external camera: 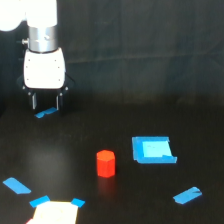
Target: Pick up the red object from the table
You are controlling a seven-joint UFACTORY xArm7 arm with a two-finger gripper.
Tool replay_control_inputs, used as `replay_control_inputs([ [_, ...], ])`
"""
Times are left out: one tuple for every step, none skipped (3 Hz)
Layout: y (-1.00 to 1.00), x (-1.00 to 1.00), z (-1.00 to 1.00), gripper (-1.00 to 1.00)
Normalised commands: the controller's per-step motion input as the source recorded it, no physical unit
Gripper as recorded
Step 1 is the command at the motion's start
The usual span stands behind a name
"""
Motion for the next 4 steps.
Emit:
replay_control_inputs([
  [-1.0,0.48,-1.0,1.0],
  [-1.0,0.68,-0.42,1.0],
  [-1.0,0.97,-0.27,1.0],
  [-1.0,1.0,-0.26,1.0],
])
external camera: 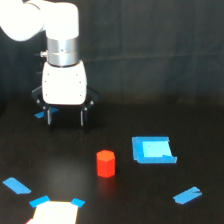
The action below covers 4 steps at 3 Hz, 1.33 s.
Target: Pick up the red object from the table
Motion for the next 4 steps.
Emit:
replay_control_inputs([
  [-0.95,0.62,-0.81,1.0],
  [-1.0,0.72,-0.27,0.98],
  [-1.0,0.63,0.08,0.42],
  [-0.84,0.5,-0.07,0.34],
])
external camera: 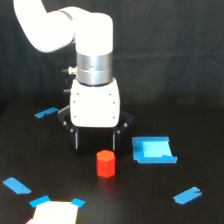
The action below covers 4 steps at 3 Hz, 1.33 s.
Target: Pick up the red object from the table
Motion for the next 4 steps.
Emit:
replay_control_inputs([
  [-0.97,0.31,-0.12,1.0],
  [-0.7,0.38,-0.07,0.1],
  [0.03,0.63,-0.34,-1.0],
  [0.22,-0.07,-0.1,-1.0],
])
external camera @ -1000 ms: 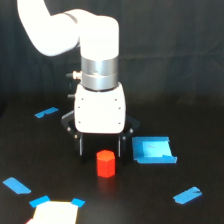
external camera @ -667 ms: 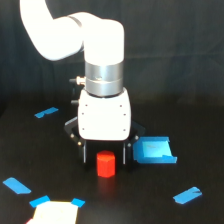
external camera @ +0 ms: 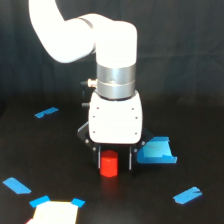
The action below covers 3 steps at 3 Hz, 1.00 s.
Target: Pick up the red object from the table
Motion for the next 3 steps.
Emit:
replay_control_inputs([
  [0.18,-0.28,0.33,-1.0],
  [-0.41,-1.0,0.94,-1.0],
  [0.3,0.84,1.0,-0.79],
])
